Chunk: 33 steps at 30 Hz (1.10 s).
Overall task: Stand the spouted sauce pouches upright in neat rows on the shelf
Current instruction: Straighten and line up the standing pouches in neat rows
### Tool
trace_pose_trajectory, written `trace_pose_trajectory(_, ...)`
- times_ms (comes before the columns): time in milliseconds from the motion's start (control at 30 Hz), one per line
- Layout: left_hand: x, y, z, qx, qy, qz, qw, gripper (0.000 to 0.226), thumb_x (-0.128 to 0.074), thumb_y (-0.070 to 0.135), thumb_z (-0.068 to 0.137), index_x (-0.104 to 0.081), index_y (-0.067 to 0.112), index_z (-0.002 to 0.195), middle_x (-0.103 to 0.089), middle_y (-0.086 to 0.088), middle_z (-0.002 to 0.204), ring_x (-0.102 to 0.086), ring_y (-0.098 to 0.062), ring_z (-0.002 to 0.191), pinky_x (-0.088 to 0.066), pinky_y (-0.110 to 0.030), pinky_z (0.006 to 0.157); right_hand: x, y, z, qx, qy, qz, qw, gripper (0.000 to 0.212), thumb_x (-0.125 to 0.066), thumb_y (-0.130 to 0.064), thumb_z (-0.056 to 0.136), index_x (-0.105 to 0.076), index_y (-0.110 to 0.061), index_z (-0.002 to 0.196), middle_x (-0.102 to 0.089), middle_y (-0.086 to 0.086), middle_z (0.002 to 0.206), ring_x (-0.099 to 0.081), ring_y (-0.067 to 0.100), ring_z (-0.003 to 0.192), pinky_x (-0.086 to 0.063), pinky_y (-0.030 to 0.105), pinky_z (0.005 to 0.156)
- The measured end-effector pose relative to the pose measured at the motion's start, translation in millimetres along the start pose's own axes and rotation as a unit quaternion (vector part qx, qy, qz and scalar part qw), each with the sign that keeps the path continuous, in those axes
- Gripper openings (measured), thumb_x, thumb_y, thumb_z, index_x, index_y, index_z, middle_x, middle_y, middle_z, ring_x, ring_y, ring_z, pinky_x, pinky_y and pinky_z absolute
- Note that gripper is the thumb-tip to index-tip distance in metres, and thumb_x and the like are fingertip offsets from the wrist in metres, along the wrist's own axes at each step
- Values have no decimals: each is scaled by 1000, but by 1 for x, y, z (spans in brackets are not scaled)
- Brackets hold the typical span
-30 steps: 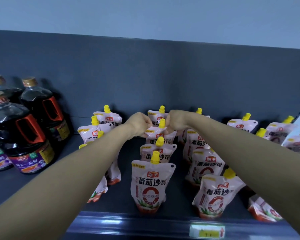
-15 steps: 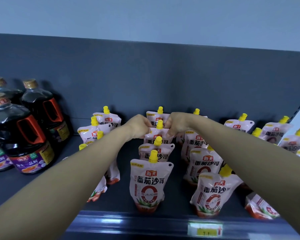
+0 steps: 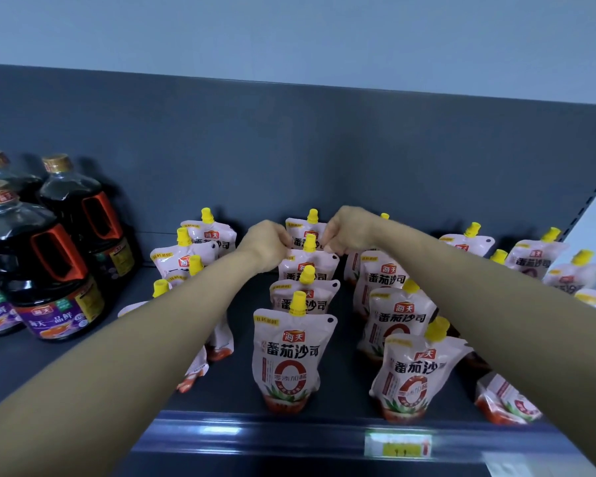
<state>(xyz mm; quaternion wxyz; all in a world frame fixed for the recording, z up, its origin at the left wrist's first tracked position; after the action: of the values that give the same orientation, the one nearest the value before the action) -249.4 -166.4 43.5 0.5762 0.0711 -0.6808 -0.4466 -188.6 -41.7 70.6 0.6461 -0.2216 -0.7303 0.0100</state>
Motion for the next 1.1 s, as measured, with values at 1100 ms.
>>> trace_pose_trajectory(1100, -31, 2, -119, -47, -269, 50, 961, 31, -65, 10, 85, -62, 21, 56, -56, 13, 57, -53, -4, 59, -46, -18, 58, -54, -28, -39, 66, -75, -102, 990, 34, -67, -29, 84, -69, -2, 104, -65, 15, 94, -59, 31, 88, -49, 42, 90)
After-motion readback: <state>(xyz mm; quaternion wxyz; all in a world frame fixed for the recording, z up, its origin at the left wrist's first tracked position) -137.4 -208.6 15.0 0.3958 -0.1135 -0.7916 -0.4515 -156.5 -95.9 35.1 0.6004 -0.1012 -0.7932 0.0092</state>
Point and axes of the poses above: each hand's wrist, its own z-axis towards the middle knuckle, its own x-axis out of the back of the hand, y = z × x, the point moved 9 cm from there along z, towards the middle knuckle
